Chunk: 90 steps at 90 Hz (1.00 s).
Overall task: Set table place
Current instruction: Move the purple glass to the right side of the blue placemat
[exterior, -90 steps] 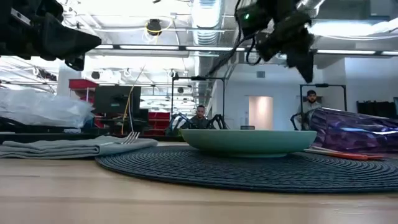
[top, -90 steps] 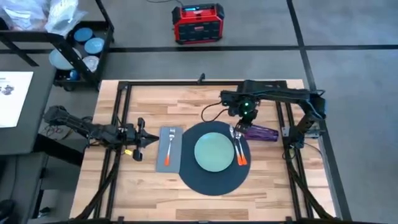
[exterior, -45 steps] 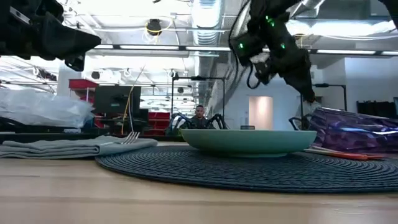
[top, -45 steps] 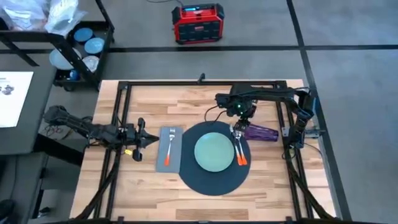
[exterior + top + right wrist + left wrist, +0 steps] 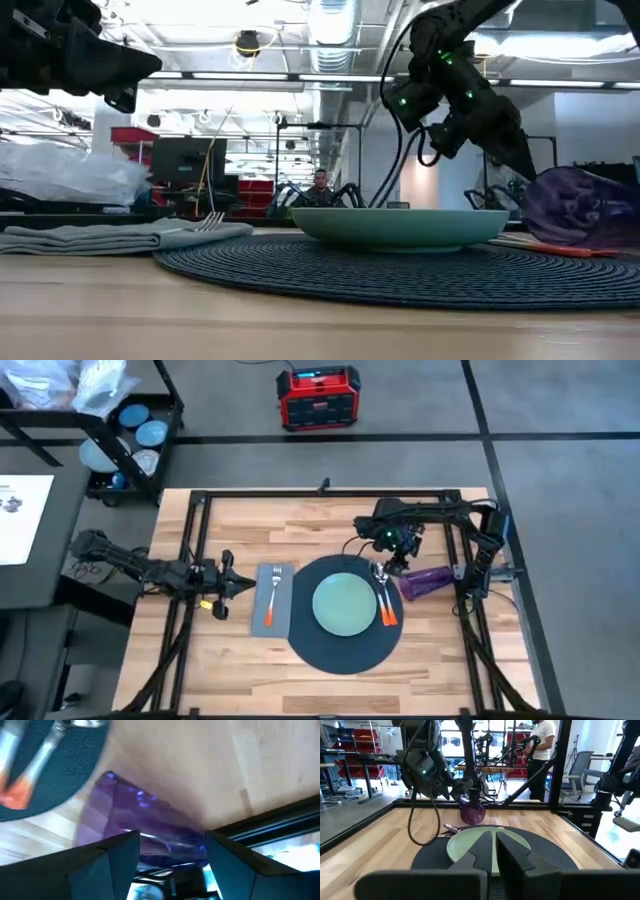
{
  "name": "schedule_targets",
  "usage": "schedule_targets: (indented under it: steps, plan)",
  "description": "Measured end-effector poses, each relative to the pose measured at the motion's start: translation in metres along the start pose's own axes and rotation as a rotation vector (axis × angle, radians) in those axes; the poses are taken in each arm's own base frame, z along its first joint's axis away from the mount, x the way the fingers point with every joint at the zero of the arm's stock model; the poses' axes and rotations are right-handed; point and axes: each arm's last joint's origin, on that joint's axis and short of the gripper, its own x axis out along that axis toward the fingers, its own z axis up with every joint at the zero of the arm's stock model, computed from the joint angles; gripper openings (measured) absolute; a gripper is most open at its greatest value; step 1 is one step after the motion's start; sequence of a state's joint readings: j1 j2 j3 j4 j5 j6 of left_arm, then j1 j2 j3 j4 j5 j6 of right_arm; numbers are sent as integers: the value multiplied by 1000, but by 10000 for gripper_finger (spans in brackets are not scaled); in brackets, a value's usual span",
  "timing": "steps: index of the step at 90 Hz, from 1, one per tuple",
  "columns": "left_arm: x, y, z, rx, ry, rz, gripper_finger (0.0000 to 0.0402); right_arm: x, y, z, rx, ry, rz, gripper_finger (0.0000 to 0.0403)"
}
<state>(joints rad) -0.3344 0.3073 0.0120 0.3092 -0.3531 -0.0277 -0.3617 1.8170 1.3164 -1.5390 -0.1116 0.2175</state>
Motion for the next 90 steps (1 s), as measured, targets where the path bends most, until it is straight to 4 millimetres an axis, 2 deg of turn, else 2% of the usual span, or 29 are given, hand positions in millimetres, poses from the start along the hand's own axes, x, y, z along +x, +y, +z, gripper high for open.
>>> schedule_targets:
  steps: [15,26,35,53,90]
  plan:
    - [0,0,0,0,-1,0,8,-13,25,-9,-4,-60,155,209]
    - [0,0,0,0,-1,0,8,-10,49,-16,-65,-98,128,209]
    - [0,0,0,0,-1,1,8,-4,60,-17,-102,-114,28,209]
    - [0,0,0,1,-4,1,8,7,49,-15,-74,-88,-70,209]
    - [0,0,3,70,-30,2,8,2,24,-2,-35,-138,-68,209]
